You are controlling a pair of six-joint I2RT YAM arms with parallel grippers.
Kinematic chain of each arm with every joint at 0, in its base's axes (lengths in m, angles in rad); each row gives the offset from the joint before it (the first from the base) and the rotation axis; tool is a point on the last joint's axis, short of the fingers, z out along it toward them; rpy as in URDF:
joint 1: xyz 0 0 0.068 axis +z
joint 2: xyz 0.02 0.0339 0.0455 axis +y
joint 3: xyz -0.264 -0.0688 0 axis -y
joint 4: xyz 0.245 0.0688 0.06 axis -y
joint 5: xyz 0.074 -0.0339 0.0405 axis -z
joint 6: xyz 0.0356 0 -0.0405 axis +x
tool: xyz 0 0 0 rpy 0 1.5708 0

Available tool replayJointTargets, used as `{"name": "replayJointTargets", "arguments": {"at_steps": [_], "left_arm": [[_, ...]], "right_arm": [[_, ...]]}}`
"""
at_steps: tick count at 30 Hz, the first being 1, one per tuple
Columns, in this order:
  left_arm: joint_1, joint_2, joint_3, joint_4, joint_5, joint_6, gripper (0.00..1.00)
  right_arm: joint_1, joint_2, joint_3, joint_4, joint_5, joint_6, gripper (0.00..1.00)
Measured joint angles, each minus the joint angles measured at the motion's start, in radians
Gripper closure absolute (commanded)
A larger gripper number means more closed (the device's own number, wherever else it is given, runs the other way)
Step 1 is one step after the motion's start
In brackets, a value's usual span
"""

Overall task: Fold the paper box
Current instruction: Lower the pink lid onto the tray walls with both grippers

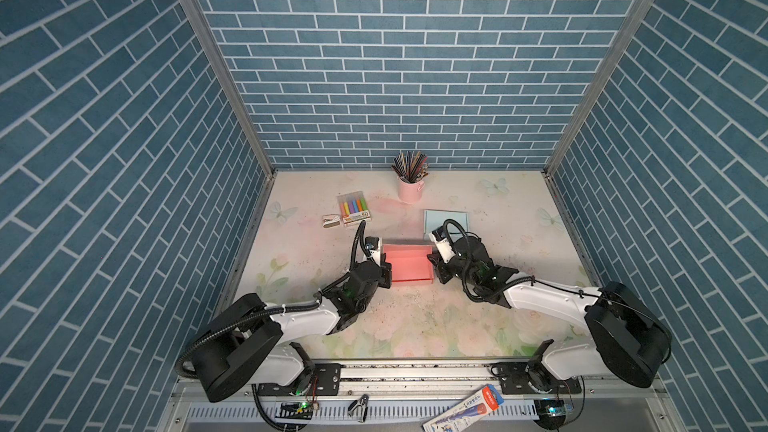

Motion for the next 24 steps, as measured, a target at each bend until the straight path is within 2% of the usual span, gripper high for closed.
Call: {"name": "replayJointTargets", "arguments": {"at_steps": [17, 24], "left_arm": [[-0.087, 0.065, -0.043, 0.086, -0.088, -0.017, 0.98], [-0.107, 0.087, -0.060, 0.119, -0.087, -0.035, 0.98]], "right_arm": [[0.011, -0.032, -0.061, -0.002, 0.008, 0.006, 0.83], [0.022, -0.060, -0.105, -0.008, 0.008, 0.046, 0.78]]}}
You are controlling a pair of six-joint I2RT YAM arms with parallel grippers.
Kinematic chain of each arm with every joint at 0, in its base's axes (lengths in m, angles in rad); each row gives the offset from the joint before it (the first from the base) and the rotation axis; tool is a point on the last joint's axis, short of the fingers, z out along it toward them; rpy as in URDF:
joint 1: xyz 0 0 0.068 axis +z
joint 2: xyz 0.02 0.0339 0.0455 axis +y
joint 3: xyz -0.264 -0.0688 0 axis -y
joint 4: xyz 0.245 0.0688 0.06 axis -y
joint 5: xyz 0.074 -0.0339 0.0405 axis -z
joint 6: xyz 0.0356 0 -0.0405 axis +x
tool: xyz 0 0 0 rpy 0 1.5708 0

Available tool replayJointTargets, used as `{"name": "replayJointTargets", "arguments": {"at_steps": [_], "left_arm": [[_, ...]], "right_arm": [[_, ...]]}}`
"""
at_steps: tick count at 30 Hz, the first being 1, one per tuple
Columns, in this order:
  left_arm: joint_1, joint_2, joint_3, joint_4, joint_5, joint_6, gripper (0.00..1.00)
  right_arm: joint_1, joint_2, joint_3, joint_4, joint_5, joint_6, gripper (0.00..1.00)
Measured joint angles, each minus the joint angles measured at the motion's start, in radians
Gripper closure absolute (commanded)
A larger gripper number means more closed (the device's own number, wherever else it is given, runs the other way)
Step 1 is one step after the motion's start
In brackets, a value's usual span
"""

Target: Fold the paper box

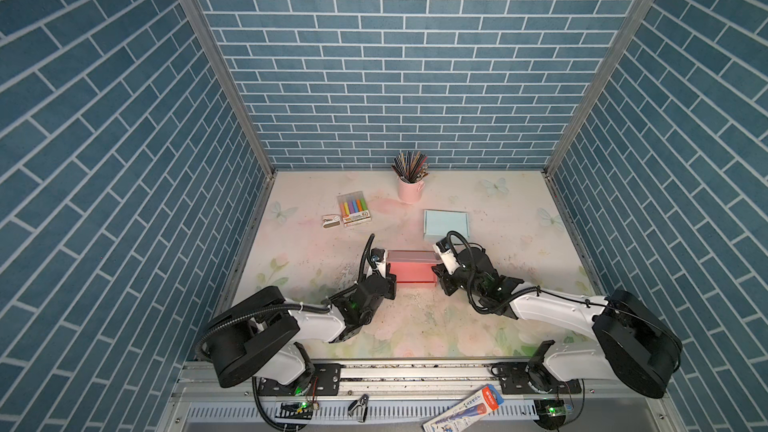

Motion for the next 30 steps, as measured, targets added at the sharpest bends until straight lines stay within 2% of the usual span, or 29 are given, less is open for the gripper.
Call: {"name": "replayJointTargets", "arguments": {"at_steps": [6, 8, 17, 23, 27, 30], "left_arm": [[-0.010, 0.003, -0.013, 0.027, 0.014, -0.015, 0.98], [-0.011, 0.010, -0.015, 0.038, 0.019, -0.023, 0.98], [-0.017, 0.012, -0.016, 0.044, 0.024, -0.036, 0.98], [-0.027, 0.021, -0.016, 0.048, 0.021, -0.044, 0.98], [-0.039, 0.027, -0.016, 0.048, 0.011, -0.051, 0.98], [-0.047, 0.029, -0.016, 0.047, 0.002, -0.051, 0.97]], "right_arm": [[0.006, -0.040, -0.051, 0.001, 0.019, 0.063, 0.60], [0.007, -0.074, -0.082, 0.001, 0.026, 0.081, 0.56], [0.008, -0.246, -0.179, 0.014, 0.025, 0.119, 0.49], [0.021, -0.478, -0.237, 0.047, -0.028, 0.107, 0.48], [0.024, -0.583, -0.220, 0.035, -0.011, 0.096, 0.45], [0.024, -0.556, -0.129, -0.040, 0.016, 0.094, 0.46]]}}
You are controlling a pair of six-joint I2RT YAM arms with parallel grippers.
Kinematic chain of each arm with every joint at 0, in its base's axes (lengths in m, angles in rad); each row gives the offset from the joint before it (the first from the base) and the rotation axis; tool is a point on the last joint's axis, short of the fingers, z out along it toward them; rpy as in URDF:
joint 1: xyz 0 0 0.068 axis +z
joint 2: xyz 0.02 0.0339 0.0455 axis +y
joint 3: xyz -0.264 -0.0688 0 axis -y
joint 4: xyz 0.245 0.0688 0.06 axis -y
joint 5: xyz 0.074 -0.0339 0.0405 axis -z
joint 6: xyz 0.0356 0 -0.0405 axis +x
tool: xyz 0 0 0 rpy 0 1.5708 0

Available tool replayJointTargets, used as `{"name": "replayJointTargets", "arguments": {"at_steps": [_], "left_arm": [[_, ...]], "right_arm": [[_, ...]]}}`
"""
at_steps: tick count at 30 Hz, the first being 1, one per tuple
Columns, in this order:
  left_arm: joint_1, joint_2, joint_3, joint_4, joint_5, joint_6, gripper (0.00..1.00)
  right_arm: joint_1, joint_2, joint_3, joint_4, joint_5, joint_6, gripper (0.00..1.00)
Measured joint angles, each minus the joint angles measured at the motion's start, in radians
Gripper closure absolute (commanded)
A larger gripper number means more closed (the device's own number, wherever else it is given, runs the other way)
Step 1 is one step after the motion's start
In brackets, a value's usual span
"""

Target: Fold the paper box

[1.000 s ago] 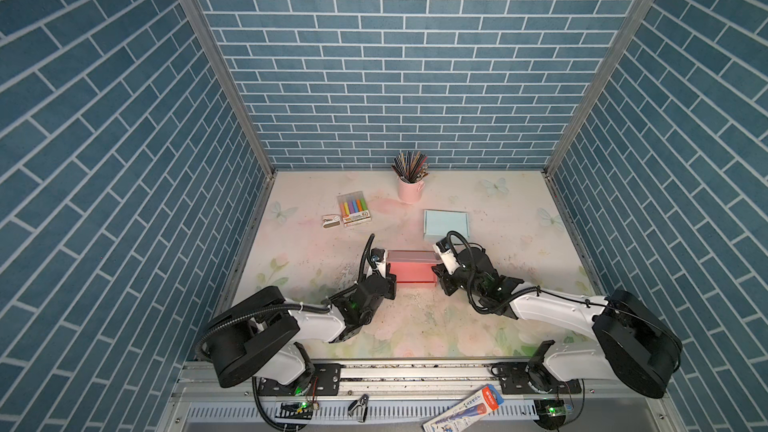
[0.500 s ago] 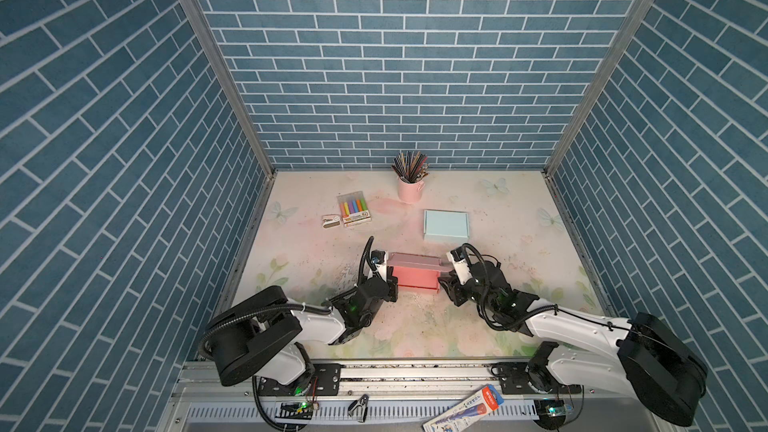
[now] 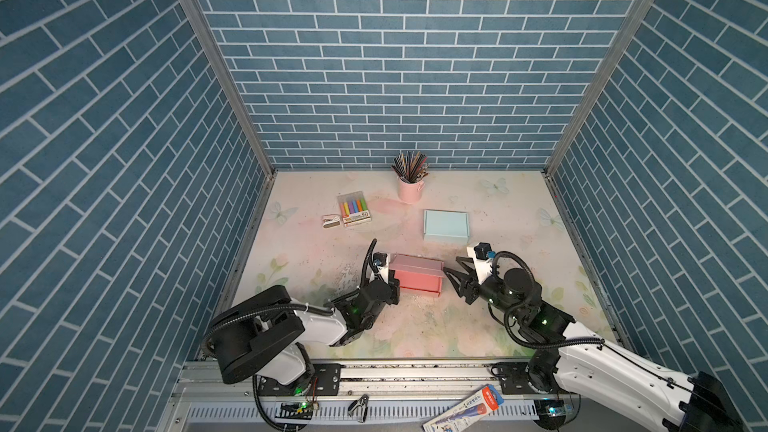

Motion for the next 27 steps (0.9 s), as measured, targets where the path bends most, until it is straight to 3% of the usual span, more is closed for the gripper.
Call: {"name": "replayJointTargets", "arguments": {"at_steps": [5, 9, 19, 27], "left_arm": [[-0.010, 0.005, 0.007, -0.011, -0.011, -0.002, 0.96], [-0.020, 0.007, 0.013, -0.022, -0.020, -0.002, 0.96], [-0.029, 0.003, 0.023, -0.061, -0.024, -0.003, 0.93], [-0.040, -0.074, 0.015, -0.178, 0.031, -0.008, 0.72]], "right_arm": [[0.000, 0.217, 0.271, -0.143, 0.024, 0.009, 0.47], [0.000, 0.366, 0.381, -0.200, 0.025, 0.020, 0.47], [0.000, 0.538, 0.348, -0.248, 0.020, 0.054, 0.49], [0.000, 0.573, 0.338, -0.241, 0.023, 0.071, 0.49]]}}
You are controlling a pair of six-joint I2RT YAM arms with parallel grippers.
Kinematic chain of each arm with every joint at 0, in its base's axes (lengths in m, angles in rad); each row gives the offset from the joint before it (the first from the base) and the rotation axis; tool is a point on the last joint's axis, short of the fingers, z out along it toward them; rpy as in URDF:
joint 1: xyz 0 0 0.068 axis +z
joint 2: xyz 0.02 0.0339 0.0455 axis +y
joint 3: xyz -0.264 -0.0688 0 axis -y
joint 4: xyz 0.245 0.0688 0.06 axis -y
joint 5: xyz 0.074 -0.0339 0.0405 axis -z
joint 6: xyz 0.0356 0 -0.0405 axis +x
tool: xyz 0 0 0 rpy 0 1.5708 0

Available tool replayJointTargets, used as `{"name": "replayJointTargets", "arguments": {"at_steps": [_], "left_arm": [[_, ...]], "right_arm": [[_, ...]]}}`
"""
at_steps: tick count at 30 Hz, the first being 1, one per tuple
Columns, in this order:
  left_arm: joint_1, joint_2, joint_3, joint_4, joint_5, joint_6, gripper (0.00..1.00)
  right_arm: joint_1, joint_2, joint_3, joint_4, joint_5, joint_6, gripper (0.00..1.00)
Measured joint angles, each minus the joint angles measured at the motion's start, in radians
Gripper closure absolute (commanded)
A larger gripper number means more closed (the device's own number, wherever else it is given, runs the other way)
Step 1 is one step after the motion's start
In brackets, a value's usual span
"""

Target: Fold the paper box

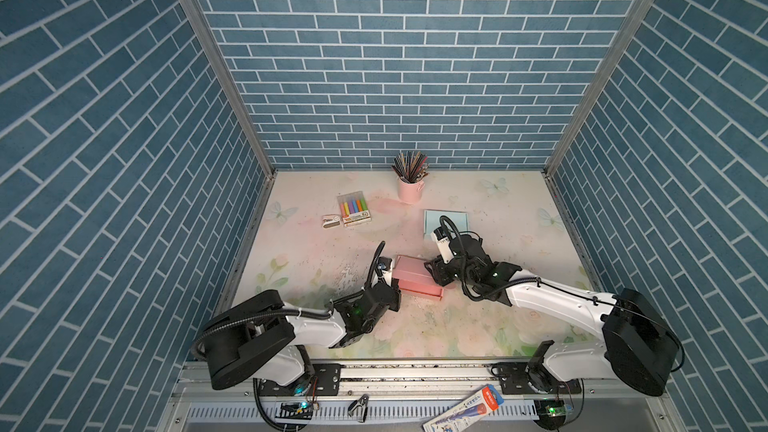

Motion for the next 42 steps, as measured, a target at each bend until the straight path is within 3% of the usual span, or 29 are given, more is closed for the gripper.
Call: {"name": "replayJointTargets", "arguments": {"at_steps": [8, 13, 19, 24, 30, 36, 42], "left_arm": [[-0.006, -0.179, -0.008, -0.179, 0.092, -0.018, 0.48], [-0.009, -0.362, -0.003, -0.387, 0.146, -0.042, 0.24], [-0.007, -0.531, 0.081, -0.628, 0.188, -0.052, 0.15], [0.051, -0.533, 0.203, -0.724, 0.237, -0.065, 0.16], [0.202, -0.371, 0.347, -0.748, 0.341, -0.078, 0.25], [0.260, -0.191, 0.375, -0.726, 0.421, -0.061, 0.40], [0.287, -0.075, 0.375, -0.676, 0.486, -0.055, 0.47]], "right_arm": [[0.000, 0.020, -0.040, 0.023, 0.000, 0.007, 0.50], [0.000, 0.020, -0.059, 0.032, 0.003, 0.008, 0.51], [0.000, 0.020, -0.069, 0.050, 0.003, 0.008, 0.51], [0.000, 0.020, -0.079, 0.058, 0.009, 0.008, 0.52], [0.000, 0.020, -0.081, 0.059, 0.010, 0.007, 0.52], [0.000, 0.020, -0.081, 0.059, 0.010, 0.007, 0.52], [0.002, 0.019, -0.081, 0.059, 0.010, 0.007, 0.52]]}}
